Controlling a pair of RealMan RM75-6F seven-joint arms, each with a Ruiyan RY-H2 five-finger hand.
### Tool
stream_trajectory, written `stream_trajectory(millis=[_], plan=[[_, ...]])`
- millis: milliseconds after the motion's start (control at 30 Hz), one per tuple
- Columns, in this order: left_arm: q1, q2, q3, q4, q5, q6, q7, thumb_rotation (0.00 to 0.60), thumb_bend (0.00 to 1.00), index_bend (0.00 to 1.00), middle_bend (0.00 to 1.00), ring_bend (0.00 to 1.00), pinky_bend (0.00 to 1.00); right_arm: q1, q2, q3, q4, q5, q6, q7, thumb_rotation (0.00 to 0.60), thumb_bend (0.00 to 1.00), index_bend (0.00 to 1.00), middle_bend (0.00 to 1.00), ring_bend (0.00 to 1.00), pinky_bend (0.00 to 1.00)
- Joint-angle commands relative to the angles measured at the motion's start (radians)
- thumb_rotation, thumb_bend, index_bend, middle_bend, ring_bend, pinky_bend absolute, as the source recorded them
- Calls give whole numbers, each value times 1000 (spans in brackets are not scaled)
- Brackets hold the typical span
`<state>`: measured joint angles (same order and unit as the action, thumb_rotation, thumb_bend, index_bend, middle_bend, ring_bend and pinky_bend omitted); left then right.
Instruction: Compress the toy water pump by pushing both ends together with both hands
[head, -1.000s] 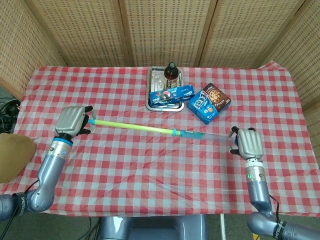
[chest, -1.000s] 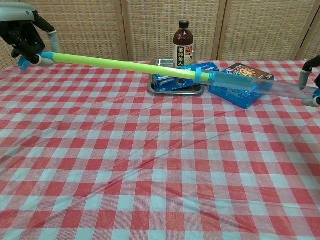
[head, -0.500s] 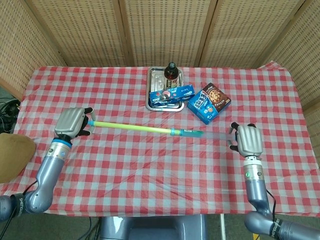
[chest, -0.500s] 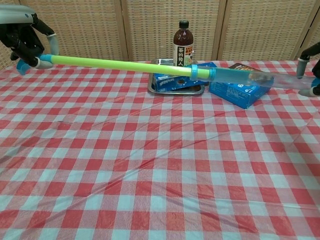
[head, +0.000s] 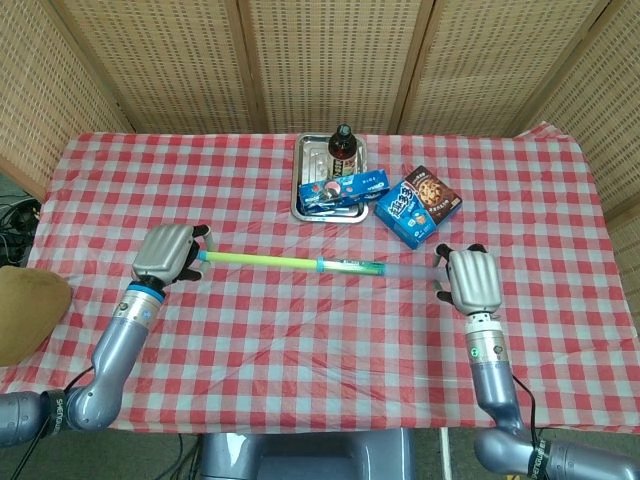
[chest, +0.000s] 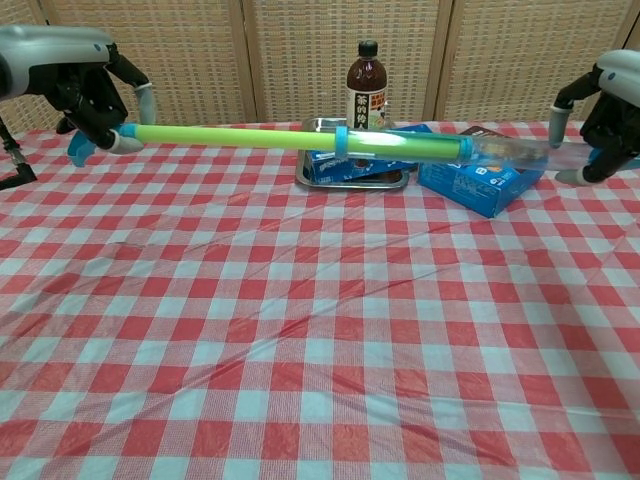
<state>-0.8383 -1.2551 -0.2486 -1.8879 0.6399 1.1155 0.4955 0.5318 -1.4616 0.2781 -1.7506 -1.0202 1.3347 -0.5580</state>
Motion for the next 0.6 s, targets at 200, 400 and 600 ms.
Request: stream_trajectory(millis=[200,400,600], plan=[[-46,-71,-13,-12,-35,22,39,600,648,892,860,797,687,23,-29,-12,-52,-30,11,-41,600,432,644,973,950,416],[-64,-101,-19,-7,-57,33,51,600,648,892,860,797,687,36,-48,-22,-72,-31,10,-71,600,431,644,974,950,416],[-75,-116,-26,1,-68,28,44,600,648,891,860,797,688,51,-72,-29,-71,-32,5,-93,600,432,644,973,950,416]])
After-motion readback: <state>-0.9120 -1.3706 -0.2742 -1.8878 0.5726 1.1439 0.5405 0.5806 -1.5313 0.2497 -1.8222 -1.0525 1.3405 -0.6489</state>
